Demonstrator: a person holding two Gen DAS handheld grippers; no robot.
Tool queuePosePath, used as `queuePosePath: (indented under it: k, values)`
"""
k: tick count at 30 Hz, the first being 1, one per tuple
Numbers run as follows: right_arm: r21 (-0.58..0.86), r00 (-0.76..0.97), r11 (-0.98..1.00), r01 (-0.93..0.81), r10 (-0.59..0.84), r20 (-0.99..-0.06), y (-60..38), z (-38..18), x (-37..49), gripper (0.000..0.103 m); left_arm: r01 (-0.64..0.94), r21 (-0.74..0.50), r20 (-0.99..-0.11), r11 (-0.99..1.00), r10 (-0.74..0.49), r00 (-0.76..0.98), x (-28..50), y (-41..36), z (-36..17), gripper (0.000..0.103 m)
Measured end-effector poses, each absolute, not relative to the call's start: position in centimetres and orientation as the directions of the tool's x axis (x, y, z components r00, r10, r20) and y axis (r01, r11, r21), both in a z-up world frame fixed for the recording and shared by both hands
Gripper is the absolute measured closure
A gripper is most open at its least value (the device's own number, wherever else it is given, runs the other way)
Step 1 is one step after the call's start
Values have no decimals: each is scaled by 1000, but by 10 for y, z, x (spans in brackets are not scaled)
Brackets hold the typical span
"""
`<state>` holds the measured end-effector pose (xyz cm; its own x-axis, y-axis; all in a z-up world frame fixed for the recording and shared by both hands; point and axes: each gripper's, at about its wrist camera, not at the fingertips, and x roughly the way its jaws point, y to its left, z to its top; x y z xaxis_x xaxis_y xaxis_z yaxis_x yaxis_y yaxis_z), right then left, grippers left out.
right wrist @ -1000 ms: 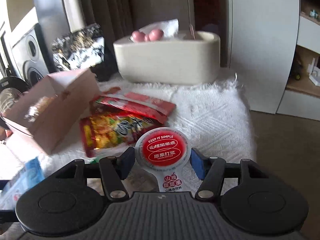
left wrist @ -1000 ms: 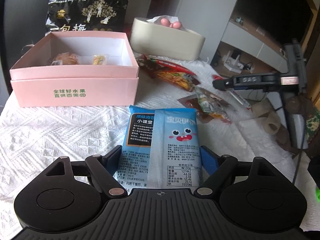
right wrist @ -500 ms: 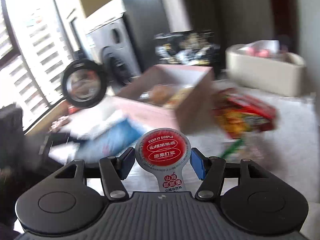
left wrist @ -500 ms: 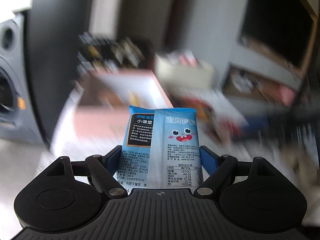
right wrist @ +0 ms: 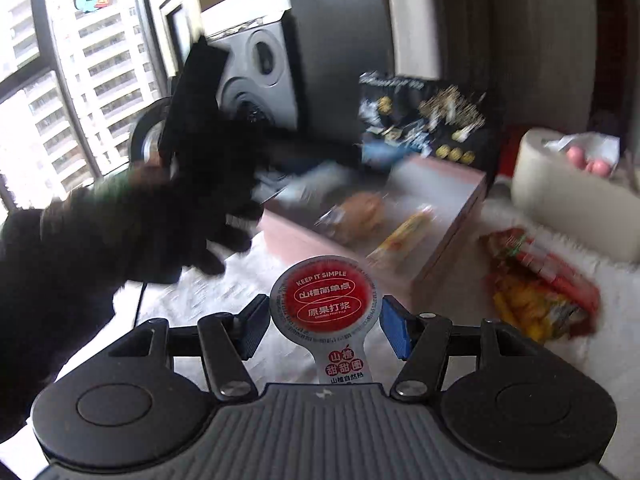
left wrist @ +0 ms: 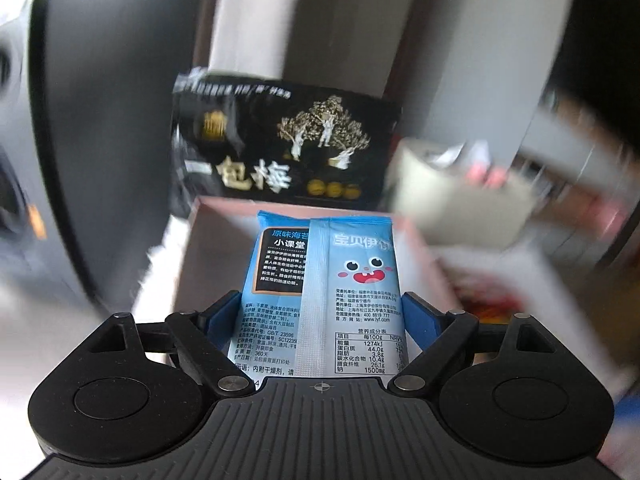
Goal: Organize snacks
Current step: 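Lower both snacks into the pink box and open both tools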
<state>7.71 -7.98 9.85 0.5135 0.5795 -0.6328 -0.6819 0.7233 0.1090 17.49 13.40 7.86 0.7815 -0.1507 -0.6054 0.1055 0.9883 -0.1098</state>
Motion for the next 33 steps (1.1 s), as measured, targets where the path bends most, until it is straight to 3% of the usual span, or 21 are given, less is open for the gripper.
queuePosePath:
  k: [3, 6, 11, 13, 20, 24, 28, 33]
  values:
    - [95, 561, 761, -641, 550, -619, -78, 105, 103, 43, 133, 39, -601, 990, -83, 795, 178, 125, 70, 14]
    - [139, 596, 800, -583, 538, -596, -76, 113, 136, 43, 137, 91, -622, 986, -51, 782, 181, 131, 62, 14]
    - [180, 646, 827, -532, 534, -545, -52, 118, 190, 42, 163, -60, -609, 985, -166, 776, 176, 154, 60, 14]
    - [202, 641, 813, -546, 561, -524, -39, 113, 211, 42, 166, -67, -595, 984, -172, 785, 174, 159, 61, 14]
    - [149, 653, 855, -497, 482, -585, -22, 91, 236, 42, 177, -85, -551, 980, -195, 812, 165, 166, 72, 15]
    - [227, 619, 844, -486, 515, -592, -43, 84, 238, 42, 138, -135, -505, 981, -188, 842, 166, 166, 81, 15]
    - [398, 560, 788, -469, 614, -555, -68, 89, 239, 36, 122, -150, -487, 981, -181, 855, 159, 157, 91, 15]
    - [282, 633, 832, -479, 549, -545, -80, 97, 223, 36, 146, -162, -523, 976, -210, 826, 141, 136, 98, 15]
